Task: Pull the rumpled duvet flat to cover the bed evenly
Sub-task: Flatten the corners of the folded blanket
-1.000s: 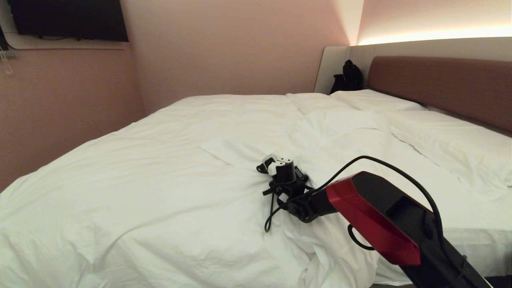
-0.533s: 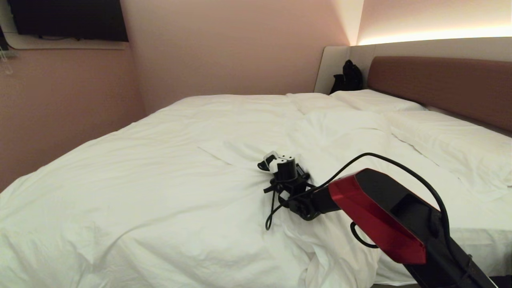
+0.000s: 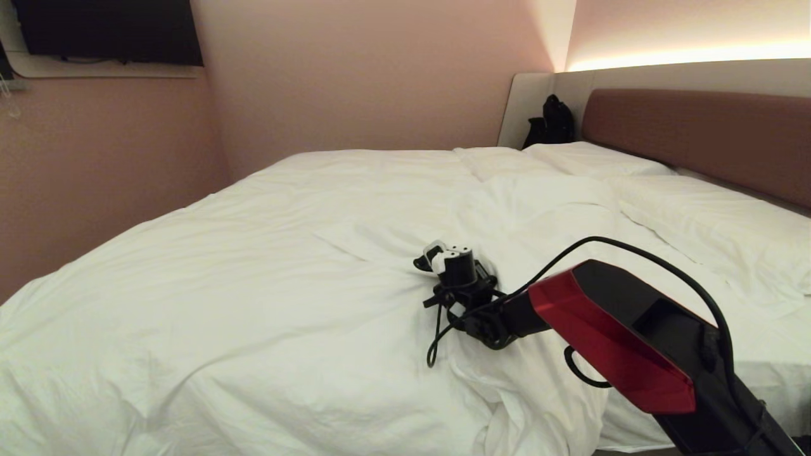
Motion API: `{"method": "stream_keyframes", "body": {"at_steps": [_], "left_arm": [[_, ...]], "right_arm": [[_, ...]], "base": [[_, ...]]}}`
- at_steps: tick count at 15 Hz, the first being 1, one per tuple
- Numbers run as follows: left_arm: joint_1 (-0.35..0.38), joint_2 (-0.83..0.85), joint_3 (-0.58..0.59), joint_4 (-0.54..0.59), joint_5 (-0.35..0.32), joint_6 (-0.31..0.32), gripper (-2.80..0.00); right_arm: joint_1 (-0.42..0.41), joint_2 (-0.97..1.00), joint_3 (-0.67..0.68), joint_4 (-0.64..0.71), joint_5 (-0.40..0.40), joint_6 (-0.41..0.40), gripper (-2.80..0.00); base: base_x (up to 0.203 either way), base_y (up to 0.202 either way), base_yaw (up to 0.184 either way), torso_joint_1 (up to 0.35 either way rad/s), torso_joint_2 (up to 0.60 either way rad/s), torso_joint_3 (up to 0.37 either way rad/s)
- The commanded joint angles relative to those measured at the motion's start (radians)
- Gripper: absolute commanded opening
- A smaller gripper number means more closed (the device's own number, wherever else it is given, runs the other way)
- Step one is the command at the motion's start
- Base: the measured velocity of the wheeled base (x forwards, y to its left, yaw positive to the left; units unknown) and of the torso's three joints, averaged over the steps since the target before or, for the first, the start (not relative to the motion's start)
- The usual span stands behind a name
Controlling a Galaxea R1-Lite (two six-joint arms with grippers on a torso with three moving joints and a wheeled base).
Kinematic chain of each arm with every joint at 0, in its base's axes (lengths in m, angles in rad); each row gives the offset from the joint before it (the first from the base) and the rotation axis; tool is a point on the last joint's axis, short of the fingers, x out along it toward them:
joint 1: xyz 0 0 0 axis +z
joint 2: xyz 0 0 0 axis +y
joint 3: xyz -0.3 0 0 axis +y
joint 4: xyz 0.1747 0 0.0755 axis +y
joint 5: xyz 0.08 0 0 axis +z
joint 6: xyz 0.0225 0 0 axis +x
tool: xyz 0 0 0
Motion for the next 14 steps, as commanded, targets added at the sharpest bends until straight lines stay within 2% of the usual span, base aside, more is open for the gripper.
{"method": "stream_keyframes", "body": {"at_steps": [1,4,9,14], "left_arm": [[0.0,0.0,0.0,0.0,0.0,0.0,-2.8],[0.0,0.001,0.0,0.0,0.0,0.0,-2.8],[0.0,0.0,0.0,0.0,0.0,0.0,-2.8],[0.0,0.0,0.0,0.0,0.0,0.0,-2.8]], "right_arm": [[-0.006,-0.041,0.047,-0.003,-0.004,0.005,-2.8],[-0.017,-0.09,0.136,-0.003,-0.004,0.028,-2.8],[-0.022,-0.171,0.316,-0.004,-0.004,0.115,-2.8],[-0.02,-0.264,0.401,-0.003,-0.026,0.123,-2.8]], "base": [[0.0,0.0,0.0,0.0,0.0,0.0],[0.0,0.0,0.0,0.0,0.0,0.0],[0.0,0.0,0.0,0.0,0.0,0.0],[0.0,0.0,0.0,0.0,0.0,0.0]]}}
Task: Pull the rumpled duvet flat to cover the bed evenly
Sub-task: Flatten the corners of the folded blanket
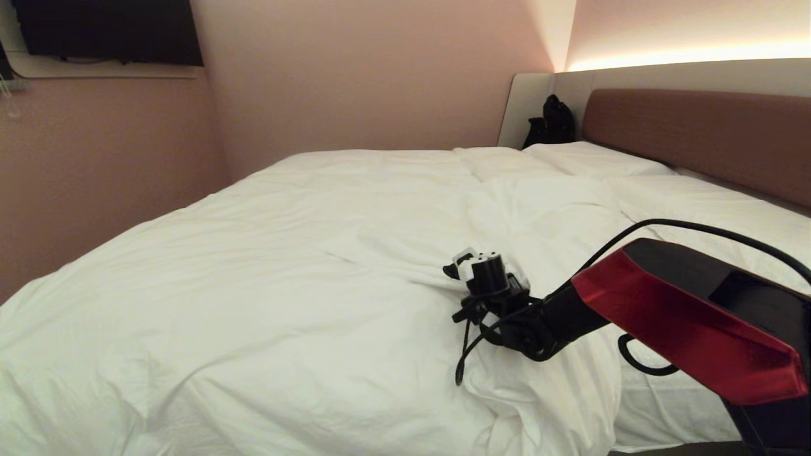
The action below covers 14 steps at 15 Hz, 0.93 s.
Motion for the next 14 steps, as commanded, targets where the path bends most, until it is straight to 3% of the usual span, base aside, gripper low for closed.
{"method": "stream_keyframes", "body": {"at_steps": [1,14], "left_arm": [[0.0,0.0,0.0,0.0,0.0,0.0,-2.8],[0.0,0.0,0.0,0.0,0.0,-0.006,-2.8]], "right_arm": [[0.0,-0.058,0.044,-0.005,-0.012,-0.001,-2.8],[-0.043,-0.197,0.226,-0.01,-0.048,0.029,-2.8]], "base": [[0.0,0.0,0.0,0.0,0.0,0.0],[0.0,0.0,0.0,0.0,0.0,0.0]]}}
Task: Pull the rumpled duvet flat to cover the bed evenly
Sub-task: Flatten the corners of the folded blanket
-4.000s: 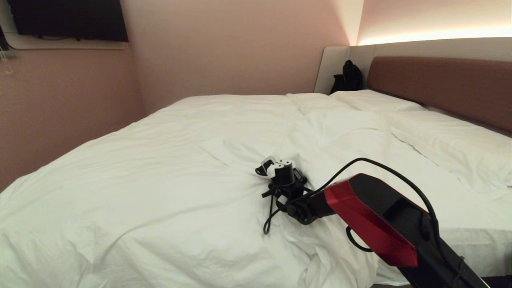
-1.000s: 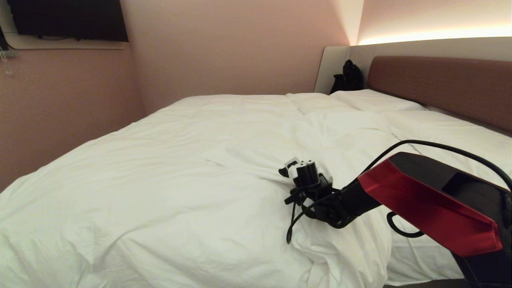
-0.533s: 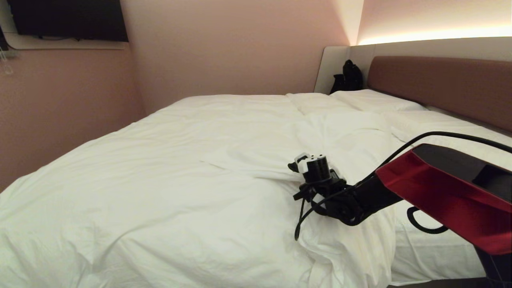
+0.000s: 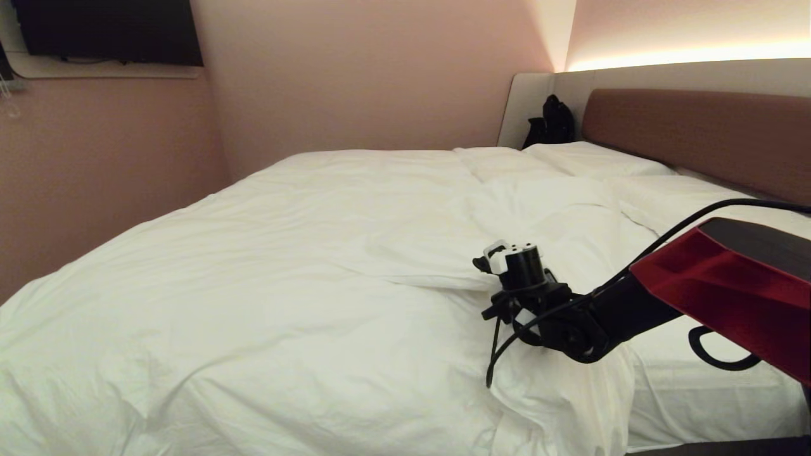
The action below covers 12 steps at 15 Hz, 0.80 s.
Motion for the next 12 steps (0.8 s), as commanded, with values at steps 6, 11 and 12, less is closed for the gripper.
{"method": "stream_keyframes", "body": {"at_steps": [6,11,12], "left_arm": [[0.0,0.0,0.0,0.0,0.0,0.0,-2.8],[0.0,0.0,0.0,0.0,0.0,0.0,-2.8],[0.0,0.0,0.0,0.0,0.001,0.0,-2.8]], "right_arm": [[-0.038,-0.057,0.083,-0.008,-0.004,0.044,-2.8],[-0.057,-0.165,0.195,-0.018,-0.004,0.062,-2.8],[-0.059,-0.19,0.22,-0.02,-0.005,0.062,-2.8]], "base": [[0.0,0.0,0.0,0.0,0.0,0.0],[0.0,0.0,0.0,0.0,0.0,0.0],[0.0,0.0,0.0,0.0,0.0,0.0]]}}
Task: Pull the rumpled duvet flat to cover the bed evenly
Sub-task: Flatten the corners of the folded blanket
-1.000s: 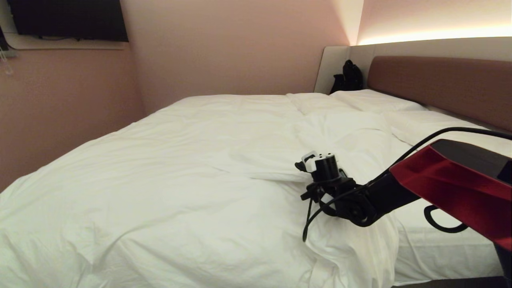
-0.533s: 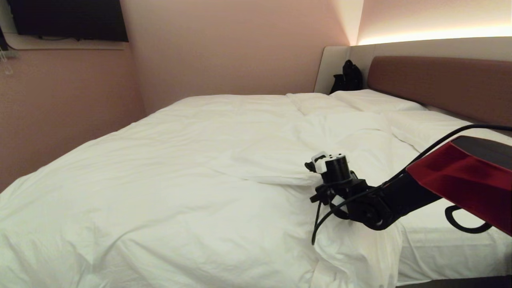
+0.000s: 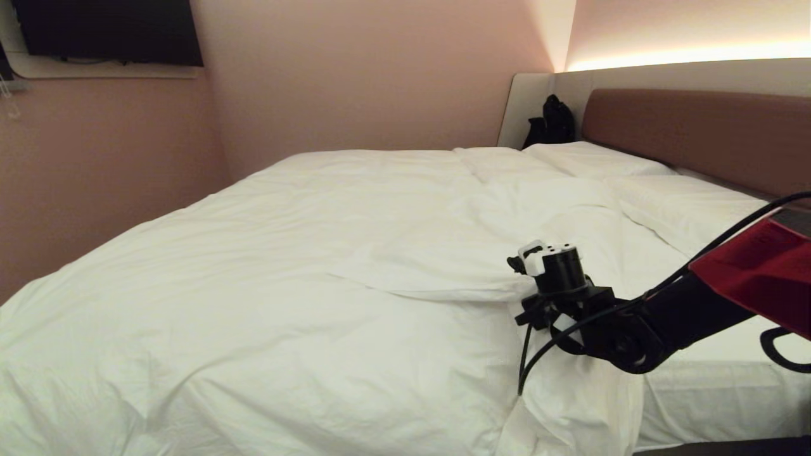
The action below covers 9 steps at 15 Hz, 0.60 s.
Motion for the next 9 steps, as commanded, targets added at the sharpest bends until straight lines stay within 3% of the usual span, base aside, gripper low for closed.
{"method": "stream_keyframes", "body": {"at_steps": [1,9], "left_arm": [[0.0,0.001,0.0,0.0,0.0,0.0,-2.8],[0.0,0.0,0.0,0.0,0.0,0.0,-2.8]], "right_arm": [[-0.004,-0.078,0.063,-0.007,-0.005,0.0,-2.8],[-0.003,-0.263,0.237,-0.011,-0.005,0.04,-2.8]], "base": [[0.0,0.0,0.0,0.0,0.0,0.0],[0.0,0.0,0.0,0.0,0.0,0.0]]}}
